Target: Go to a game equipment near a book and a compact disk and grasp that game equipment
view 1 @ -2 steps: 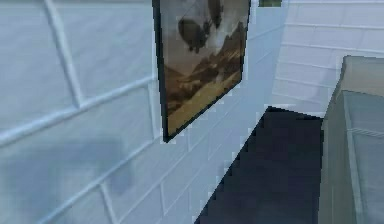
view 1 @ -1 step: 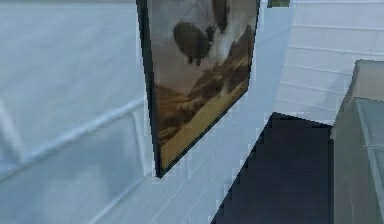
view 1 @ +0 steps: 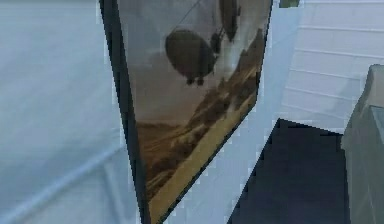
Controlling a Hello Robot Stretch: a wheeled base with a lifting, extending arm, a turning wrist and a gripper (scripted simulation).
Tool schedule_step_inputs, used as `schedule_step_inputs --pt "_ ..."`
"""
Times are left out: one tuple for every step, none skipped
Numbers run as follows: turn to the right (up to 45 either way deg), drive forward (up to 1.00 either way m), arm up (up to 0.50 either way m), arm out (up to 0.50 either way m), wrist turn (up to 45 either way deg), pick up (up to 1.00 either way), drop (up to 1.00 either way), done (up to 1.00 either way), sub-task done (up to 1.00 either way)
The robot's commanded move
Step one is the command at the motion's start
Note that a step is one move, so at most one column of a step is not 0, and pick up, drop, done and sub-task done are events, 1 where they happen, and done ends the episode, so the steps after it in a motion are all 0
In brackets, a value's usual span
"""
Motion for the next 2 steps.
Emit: schedule_step_inputs --pt "45.0 0.00 0.00 0.00 0.0 0.00 0.00 0.00 0.00" --pt "45.0 0.00 0.00 0.00 0.0 0.00 0.00 0.00 0.00"
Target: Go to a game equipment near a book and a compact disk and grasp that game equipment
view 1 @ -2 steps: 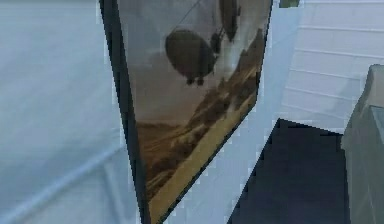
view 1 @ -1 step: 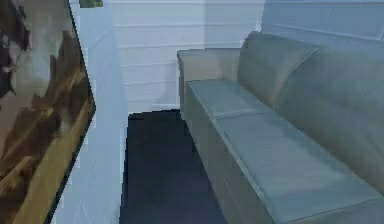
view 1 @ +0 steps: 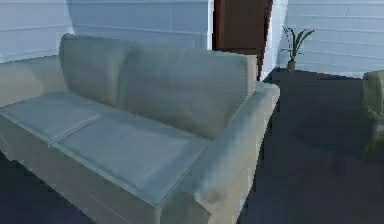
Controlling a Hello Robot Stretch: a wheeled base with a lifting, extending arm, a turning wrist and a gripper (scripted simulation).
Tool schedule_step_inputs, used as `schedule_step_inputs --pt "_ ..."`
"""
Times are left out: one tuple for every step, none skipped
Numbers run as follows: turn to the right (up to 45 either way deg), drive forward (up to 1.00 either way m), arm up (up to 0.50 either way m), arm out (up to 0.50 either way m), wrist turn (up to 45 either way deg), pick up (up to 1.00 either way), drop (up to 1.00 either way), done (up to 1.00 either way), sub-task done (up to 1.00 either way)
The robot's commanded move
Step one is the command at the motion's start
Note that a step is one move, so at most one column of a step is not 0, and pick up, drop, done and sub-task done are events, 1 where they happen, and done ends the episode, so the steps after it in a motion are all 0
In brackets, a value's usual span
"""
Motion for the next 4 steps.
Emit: schedule_step_inputs --pt "45.0 0.00 0.00 0.00 0.0 0.00 0.00 0.00 0.00" --pt "24.0 0.00 0.00 0.00 0.0 0.00 0.00 0.00 0.00" --pt "0.0 0.15 0.00 0.00 0.0 0.00 0.00 0.00 0.00" --pt "-30.0 0.00 0.00 0.00 0.0 0.00 0.00 0.00 0.00"
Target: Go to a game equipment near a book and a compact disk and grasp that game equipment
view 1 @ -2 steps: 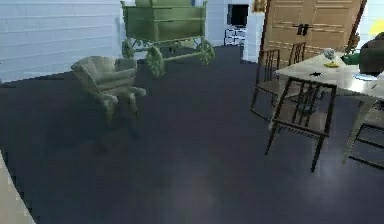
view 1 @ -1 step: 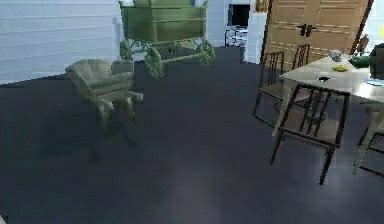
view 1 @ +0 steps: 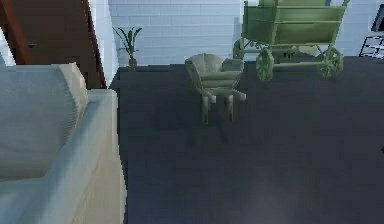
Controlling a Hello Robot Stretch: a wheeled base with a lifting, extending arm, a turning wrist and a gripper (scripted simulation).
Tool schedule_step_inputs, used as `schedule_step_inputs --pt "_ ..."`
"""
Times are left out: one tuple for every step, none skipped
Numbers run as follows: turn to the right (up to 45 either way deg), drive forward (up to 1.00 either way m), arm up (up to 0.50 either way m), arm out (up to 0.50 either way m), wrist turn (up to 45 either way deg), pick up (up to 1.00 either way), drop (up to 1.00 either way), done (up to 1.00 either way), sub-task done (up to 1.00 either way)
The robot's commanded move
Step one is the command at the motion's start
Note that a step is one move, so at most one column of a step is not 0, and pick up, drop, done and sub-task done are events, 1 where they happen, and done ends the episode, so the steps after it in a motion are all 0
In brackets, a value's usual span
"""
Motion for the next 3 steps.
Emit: schedule_step_inputs --pt "0.0 1.00 0.00 0.00 0.0 0.00 0.00 0.00 0.00" --pt "-6.0 0.00 0.00 0.00 0.0 0.00 0.00 0.00 0.00" --pt "0.0 0.55 0.00 0.00 0.0 0.00 0.00 0.00 0.00"
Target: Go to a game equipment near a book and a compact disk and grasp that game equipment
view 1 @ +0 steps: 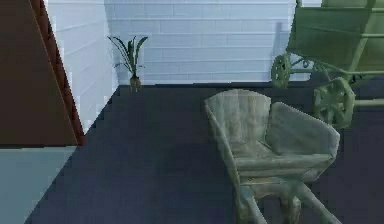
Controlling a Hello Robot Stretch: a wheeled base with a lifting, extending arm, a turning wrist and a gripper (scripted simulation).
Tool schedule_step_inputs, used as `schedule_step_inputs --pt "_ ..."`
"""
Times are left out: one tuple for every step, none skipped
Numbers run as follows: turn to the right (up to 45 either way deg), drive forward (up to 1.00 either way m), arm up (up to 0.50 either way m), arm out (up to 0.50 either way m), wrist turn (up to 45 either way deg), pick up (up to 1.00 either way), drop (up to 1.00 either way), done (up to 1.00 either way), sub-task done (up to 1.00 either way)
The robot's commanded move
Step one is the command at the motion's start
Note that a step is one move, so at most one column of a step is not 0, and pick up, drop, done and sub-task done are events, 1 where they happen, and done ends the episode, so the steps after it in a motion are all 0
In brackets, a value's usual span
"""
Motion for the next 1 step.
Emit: schedule_step_inputs --pt "-33.0 0.00 0.00 0.00 0.0 0.00 0.00 0.00 0.00"
